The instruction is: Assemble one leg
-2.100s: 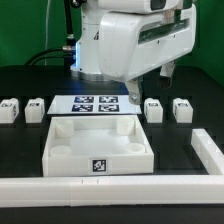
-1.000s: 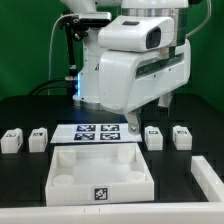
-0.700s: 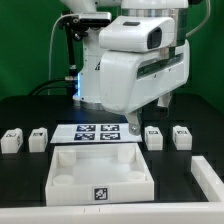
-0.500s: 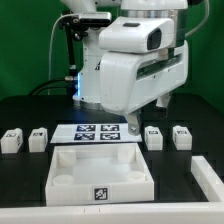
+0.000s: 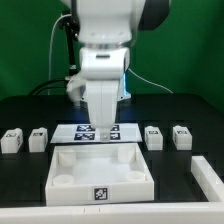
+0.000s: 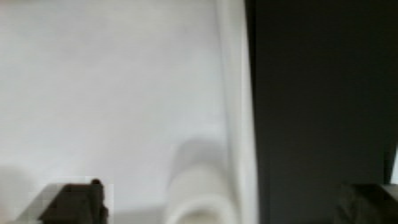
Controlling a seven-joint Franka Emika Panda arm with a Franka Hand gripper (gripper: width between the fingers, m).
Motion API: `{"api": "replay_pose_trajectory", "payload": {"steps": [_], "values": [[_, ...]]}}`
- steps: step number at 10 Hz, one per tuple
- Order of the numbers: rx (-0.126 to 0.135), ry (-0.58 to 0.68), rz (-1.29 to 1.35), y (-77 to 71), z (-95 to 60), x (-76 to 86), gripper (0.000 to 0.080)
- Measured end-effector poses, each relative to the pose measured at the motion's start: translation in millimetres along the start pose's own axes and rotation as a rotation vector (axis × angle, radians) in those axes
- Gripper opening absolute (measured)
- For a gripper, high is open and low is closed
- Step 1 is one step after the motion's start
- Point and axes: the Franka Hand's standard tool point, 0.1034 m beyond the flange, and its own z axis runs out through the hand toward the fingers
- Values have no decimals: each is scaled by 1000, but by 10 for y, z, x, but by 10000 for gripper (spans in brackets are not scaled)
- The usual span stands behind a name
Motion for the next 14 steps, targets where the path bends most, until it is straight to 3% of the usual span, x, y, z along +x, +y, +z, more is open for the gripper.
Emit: {"api": "replay_pose_trajectory", "payload": {"steps": [1, 3, 5, 7, 8, 9, 10, 11, 14], "values": [[18, 8, 6, 4, 142, -45, 650], [28, 17, 6, 69, 292, -91, 650], [31, 19, 12, 124, 329, -117, 650], [33, 19, 13, 114, 338, -121, 394], [34, 19, 14, 112, 339, -122, 394], [34, 19, 14, 111, 340, -123, 210], [33, 19, 14, 113, 339, -123, 83], [20, 19, 14, 142, 322, -125, 83], [16, 18, 14, 150, 320, -127, 69]]}}
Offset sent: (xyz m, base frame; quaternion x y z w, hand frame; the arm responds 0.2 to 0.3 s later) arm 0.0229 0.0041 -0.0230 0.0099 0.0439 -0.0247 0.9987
